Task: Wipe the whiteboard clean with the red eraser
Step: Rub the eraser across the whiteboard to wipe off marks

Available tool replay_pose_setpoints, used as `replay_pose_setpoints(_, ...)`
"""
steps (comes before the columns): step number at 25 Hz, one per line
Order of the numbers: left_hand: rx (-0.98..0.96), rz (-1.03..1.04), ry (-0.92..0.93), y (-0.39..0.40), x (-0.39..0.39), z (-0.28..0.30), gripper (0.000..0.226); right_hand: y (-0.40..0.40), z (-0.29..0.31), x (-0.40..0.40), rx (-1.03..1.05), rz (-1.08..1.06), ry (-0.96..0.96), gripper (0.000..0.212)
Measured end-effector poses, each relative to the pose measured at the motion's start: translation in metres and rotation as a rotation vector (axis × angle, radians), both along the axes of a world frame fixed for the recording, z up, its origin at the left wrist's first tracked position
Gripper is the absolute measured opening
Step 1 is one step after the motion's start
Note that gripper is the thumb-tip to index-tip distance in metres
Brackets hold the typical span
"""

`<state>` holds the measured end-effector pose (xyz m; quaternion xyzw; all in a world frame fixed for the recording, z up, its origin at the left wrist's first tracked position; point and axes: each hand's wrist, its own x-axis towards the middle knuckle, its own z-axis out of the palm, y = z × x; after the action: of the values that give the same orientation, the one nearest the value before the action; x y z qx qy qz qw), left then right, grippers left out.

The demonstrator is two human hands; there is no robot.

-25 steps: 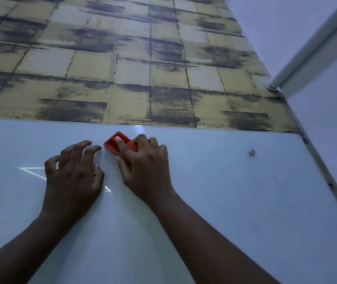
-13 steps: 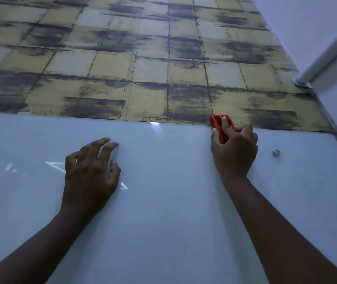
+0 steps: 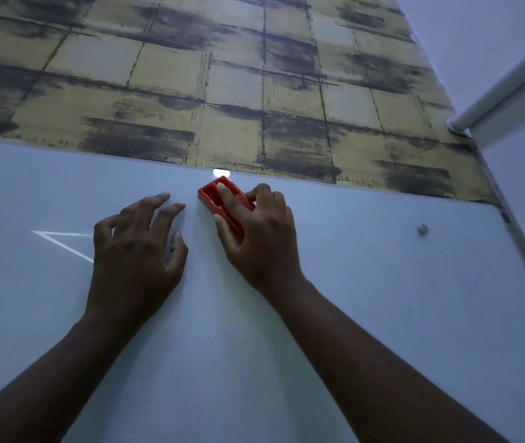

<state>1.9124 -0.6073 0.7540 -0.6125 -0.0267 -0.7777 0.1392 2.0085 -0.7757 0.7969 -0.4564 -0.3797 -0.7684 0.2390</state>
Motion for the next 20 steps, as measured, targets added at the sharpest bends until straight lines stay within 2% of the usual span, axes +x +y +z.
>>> replay_pose_setpoints(3,0.028,0.007,0.031,0.003,-0.004,0.001,0.056,-0.038,0.005,0.021,0.003,0.005,0.027,0.053)
replay_pose_setpoints(12,0.108,0.012,0.096,-0.011,-0.004,-0.007,0.061,-0.156,-0.027,0.100,0.631,0.030,0.387,0.051)
replay_pose_setpoints(17,-0.092,-0.042,0.062,-0.058,0.027,-0.033,0.067,-0.158,-0.042,0.098,0.552,0.116,0.409,0.052)
replay_pose_setpoints(20,-0.102,0.011,0.072,-0.088,0.051,-0.039,0.071,-0.138,-0.083,0.081,0.286,0.078,0.228,0.052)
